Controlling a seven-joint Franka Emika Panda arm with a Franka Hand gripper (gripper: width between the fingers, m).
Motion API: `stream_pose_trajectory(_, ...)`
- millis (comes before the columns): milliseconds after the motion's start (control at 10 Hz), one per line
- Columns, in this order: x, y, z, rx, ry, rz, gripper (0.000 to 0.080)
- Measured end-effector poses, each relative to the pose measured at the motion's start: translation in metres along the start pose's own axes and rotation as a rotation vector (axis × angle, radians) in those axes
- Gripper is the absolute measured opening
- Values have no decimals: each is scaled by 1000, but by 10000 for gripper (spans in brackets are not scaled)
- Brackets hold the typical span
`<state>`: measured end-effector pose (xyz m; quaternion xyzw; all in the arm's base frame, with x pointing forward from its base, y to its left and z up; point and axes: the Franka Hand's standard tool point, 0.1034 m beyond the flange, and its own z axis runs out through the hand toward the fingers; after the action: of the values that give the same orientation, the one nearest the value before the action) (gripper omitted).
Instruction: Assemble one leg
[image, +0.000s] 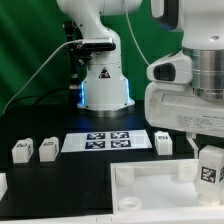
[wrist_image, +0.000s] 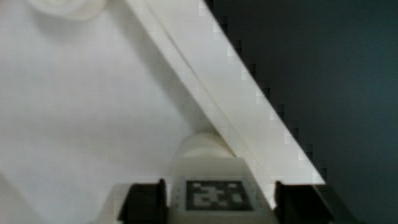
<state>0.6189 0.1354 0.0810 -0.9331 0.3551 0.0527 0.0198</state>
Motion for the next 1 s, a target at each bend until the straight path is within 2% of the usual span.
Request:
stream_pose_trajectory(100,1,-1,-1,13,-6,79,294)
stream_pose_trajectory(200,5,-2,-1,41,-22,228,294)
stream_pose_trajectory(300,4,-4,1,52,-33,339,294)
stream_pose_trajectory(400,6,-6,1,84,-43,458,293)
stream_pose_trajectory(600,11,-8,1,175,-82,799,294)
stream_pose_trajectory(700,11,-10,2,209,-89,926,294)
stream_pose_trajectory(800,9,-12,2,228,-88,981,294)
stream_pose_trajectory(900,8,-13,3,224,-94,1005,350)
stream_pose_trajectory(1000,8,-13,3,224,-92,990,537)
